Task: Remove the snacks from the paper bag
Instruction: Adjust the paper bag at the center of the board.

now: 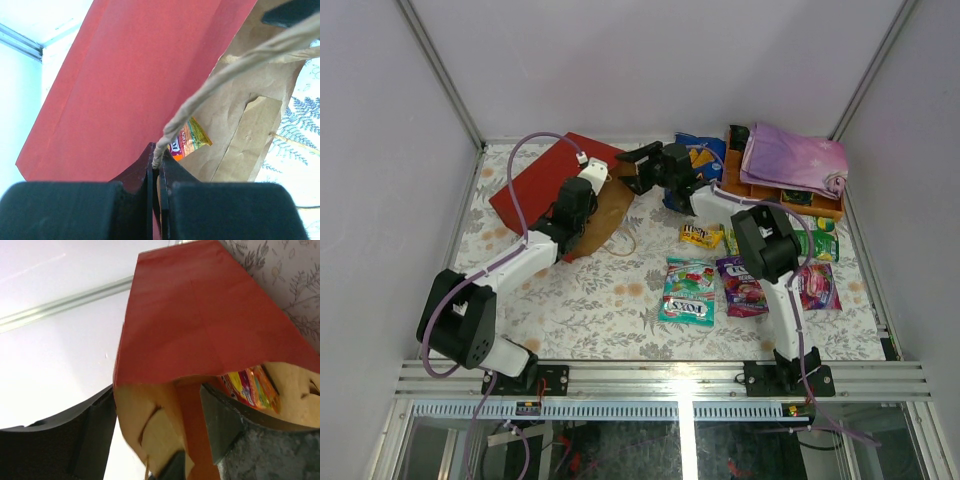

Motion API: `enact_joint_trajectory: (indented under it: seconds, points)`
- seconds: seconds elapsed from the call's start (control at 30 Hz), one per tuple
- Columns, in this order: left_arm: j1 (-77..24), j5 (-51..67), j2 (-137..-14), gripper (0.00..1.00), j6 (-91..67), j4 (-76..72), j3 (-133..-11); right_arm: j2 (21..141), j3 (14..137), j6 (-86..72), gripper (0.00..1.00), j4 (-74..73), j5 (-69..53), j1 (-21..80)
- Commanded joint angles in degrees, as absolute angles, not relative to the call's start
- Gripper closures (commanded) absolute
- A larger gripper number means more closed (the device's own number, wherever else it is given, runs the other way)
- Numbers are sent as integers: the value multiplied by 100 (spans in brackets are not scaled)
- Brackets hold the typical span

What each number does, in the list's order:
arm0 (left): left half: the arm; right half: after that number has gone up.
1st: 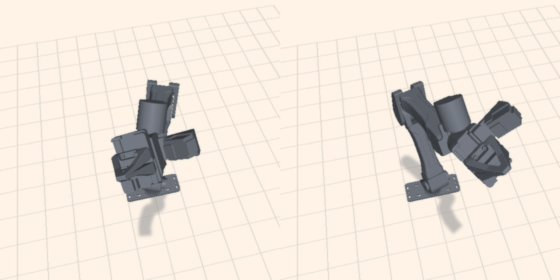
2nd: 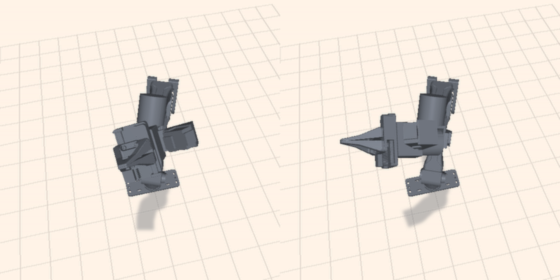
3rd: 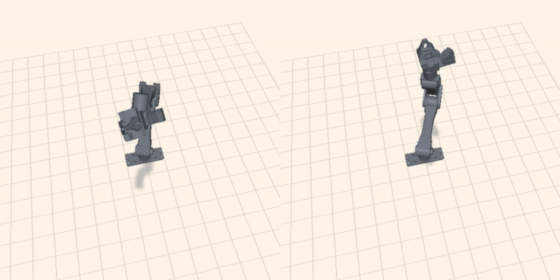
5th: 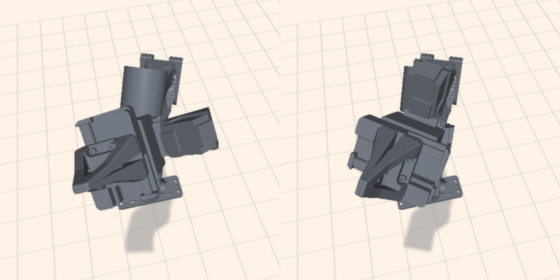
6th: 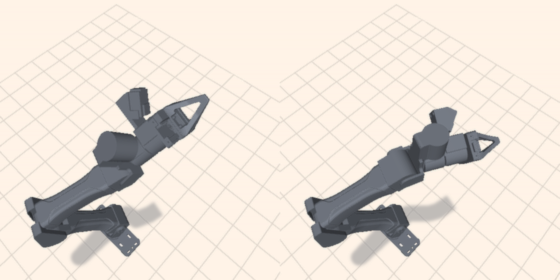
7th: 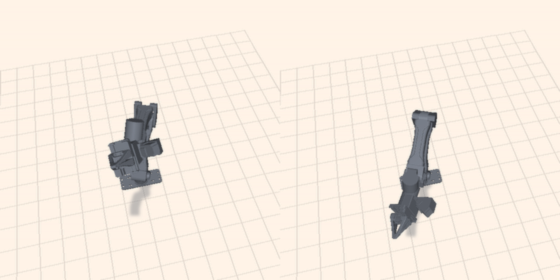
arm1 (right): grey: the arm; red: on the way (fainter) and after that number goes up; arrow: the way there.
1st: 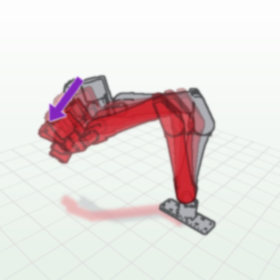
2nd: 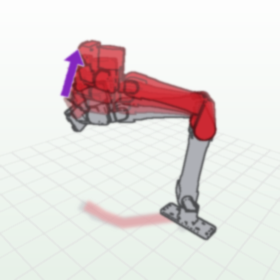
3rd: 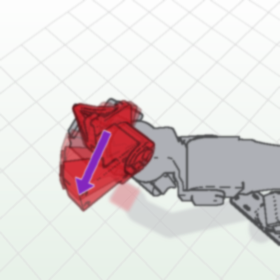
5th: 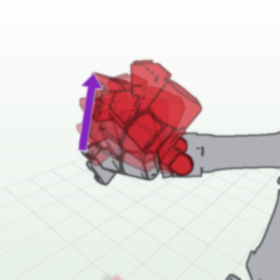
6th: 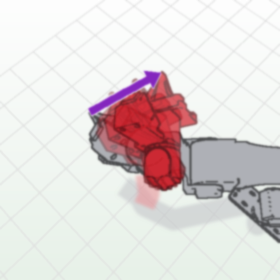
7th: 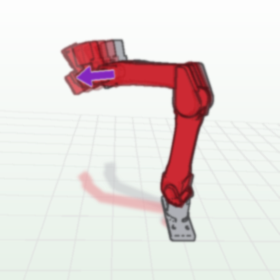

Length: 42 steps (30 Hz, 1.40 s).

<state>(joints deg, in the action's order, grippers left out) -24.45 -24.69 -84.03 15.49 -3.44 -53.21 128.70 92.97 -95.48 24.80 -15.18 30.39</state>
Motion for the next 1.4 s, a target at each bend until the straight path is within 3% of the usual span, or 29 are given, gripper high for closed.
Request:
enact_joint_trajectory:
  seconds: [0.0, 0.13, 0.27, 0.33, 0.37, 0.83, 1.37]
  points:
    - [-2505, -2413, -8301, 100, 1491, -797, -5266, 13348, 10216, -9868, 33, 2352, -1255, 3131]
    - [-2522, -2469, -8290, 100, 1448, -753, -5269, 13804, 10798, -10069, 51, 2505, -1251, 3172]
    - [-2531, -2647, -8272, 100, 1267, -631, -5298, 13964, 10900, -10288, 84, 2703, -1111, 3190]
    - [-2531, -3064, -8308, 92, 1097, -565, -5304, 13934, 10774, -10392, 98, 2884, -1011, 3194]
    - [-2531, -3224, -8343, 90, 1030, -510, -5304, 13896, 10694, -10435, 100, 2987, -965, 3194]
    - [-2442, -3837, -8479, 94, 1389, -811, -5238, 12565, 8208, -10957, 100, 4331, 221, 3254]
    - [-1833, -1981, -9243, 93, 2647, -3172, -5137, 11217, 6651, -10809, 100, 4114, 1892, 3665]
